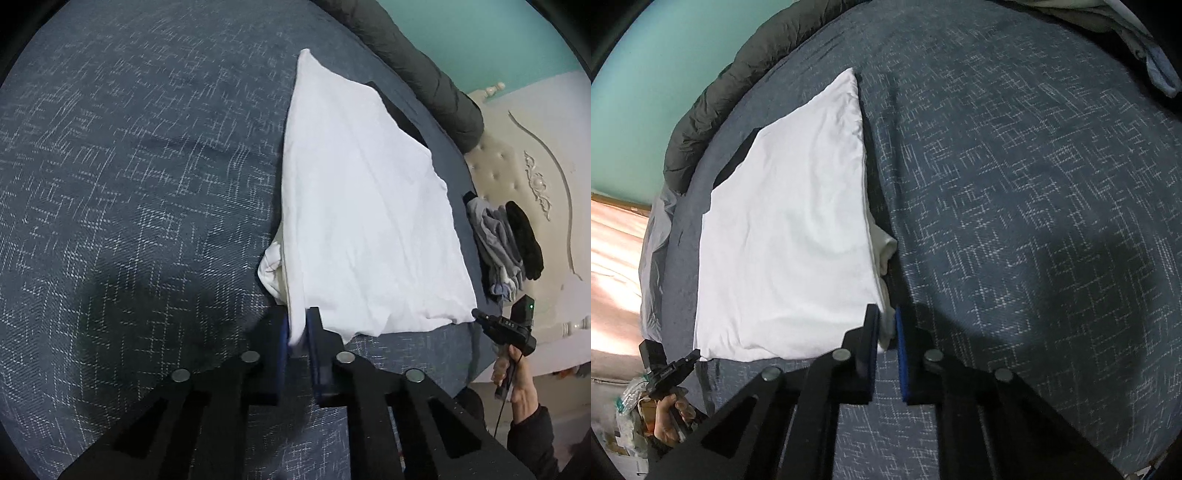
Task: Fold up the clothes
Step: 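Close both tools on the folded shirt edge, then lift the edge with both tools and fold the shirt over lengthwise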
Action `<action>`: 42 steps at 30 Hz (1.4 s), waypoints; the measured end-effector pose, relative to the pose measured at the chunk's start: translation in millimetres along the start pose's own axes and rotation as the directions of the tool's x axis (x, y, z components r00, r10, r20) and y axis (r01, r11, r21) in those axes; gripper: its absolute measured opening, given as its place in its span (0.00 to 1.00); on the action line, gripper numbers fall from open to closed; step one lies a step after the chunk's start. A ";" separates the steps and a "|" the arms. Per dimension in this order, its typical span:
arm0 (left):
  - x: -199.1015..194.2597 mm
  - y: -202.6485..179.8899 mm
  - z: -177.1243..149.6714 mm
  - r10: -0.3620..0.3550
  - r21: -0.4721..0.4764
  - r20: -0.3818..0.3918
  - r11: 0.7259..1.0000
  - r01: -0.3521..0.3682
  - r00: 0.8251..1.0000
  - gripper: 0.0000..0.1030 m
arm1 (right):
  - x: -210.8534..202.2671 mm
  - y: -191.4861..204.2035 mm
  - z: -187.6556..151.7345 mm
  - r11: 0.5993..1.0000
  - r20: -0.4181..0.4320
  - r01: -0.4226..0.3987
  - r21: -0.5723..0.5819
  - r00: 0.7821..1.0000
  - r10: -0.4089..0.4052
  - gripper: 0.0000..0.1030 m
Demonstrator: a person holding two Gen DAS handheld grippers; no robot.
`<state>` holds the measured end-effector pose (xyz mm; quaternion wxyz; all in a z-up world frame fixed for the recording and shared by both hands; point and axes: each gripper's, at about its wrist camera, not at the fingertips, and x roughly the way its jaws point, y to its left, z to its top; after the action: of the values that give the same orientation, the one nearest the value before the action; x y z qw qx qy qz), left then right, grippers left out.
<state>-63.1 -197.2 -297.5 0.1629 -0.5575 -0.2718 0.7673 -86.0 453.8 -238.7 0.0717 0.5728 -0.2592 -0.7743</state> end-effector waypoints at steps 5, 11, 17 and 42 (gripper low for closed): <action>-15.2 -6.9 1.9 0.028 0.026 0.043 0.999 -0.029 0.999 0.06 | -3.7 5.2 -1.5 0.999 0.018 0.018 -0.048 1.000 -0.017 0.05; -23.4 -11.8 6.0 -0.005 0.030 0.048 1.000 0.004 0.999 0.06 | -12.9 3.7 -0.3 0.999 0.044 -0.007 -0.046 0.999 0.009 0.05; -23.3 -12.2 8.1 -0.019 0.025 0.049 1.000 0.018 0.999 0.06 | -6.1 3.5 -1.0 0.998 0.023 0.017 -0.056 1.000 -0.015 0.05; 28.4 -277.5 75.7 -0.125 0.362 0.007 0.925 0.114 0.992 0.06 | -35.8 -3.7 9.8 0.991 0.065 -0.065 -0.118 0.995 0.073 0.07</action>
<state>-158.5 22.4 -135.7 0.3049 -0.4889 -0.1622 0.8011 -82.4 474.6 -208.0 0.1226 0.5310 -0.2357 -0.8046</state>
